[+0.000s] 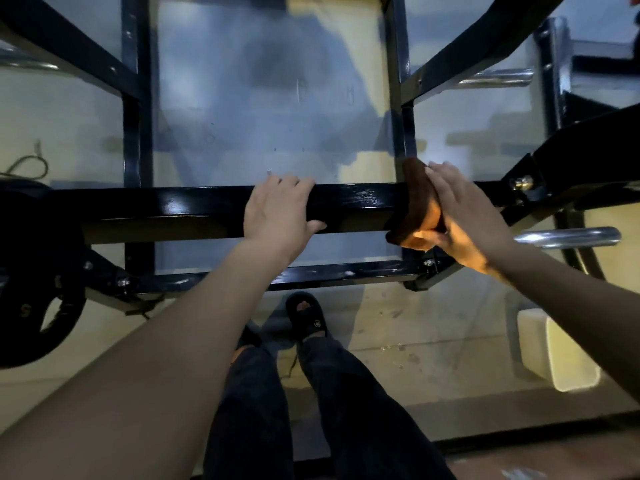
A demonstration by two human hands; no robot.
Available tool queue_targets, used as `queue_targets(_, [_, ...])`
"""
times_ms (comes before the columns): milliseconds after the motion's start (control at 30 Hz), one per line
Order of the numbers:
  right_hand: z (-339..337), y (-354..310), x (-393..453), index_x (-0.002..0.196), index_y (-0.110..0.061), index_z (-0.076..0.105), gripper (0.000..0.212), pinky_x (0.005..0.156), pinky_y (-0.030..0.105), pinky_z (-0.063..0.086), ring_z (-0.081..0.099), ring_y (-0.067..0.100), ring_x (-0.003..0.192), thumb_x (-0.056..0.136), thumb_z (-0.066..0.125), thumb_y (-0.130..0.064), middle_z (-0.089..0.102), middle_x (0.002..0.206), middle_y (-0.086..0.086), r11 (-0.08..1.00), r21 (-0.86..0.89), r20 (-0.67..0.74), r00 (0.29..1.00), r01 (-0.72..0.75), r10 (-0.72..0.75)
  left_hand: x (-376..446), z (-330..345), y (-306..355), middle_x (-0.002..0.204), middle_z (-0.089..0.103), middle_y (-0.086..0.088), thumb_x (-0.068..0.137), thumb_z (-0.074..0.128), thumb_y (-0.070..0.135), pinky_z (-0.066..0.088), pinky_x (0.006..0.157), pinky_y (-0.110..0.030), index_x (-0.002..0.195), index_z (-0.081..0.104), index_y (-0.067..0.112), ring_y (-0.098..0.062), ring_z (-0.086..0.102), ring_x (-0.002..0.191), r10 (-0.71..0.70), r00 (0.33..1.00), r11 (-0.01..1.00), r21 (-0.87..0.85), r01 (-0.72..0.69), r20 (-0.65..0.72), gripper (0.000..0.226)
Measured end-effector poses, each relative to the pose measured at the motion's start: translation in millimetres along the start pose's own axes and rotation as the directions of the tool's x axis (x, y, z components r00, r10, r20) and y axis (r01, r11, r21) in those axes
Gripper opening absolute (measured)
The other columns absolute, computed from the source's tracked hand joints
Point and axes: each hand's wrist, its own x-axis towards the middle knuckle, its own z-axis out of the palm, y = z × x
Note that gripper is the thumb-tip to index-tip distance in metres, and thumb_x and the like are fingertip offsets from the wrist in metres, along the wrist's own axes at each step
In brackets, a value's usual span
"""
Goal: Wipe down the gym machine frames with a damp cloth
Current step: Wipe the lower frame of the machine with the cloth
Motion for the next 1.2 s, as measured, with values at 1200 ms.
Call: queue_targets(1200, [-16, -508, 186, 0.159, 0.001, 0.017, 0.087, 0.116, 0.047, 0.033, 0.039, 0.041, 0.136, 0.096, 0.063, -0.039, 0.038, 0.151, 0.020, 0.961, 0.143, -0.086, 0.971, 0.235, -0.225, -126, -77, -263, 0.094, 0.059, 0.017, 0.094, 0.049, 0.010, 0.050, 0.078, -0.023, 0.129, 0.056, 0.025, -0.007, 0.061, 0.092, -0.951, 0.278, 0.253, -0.862, 0.439, -0.138, 0.039])
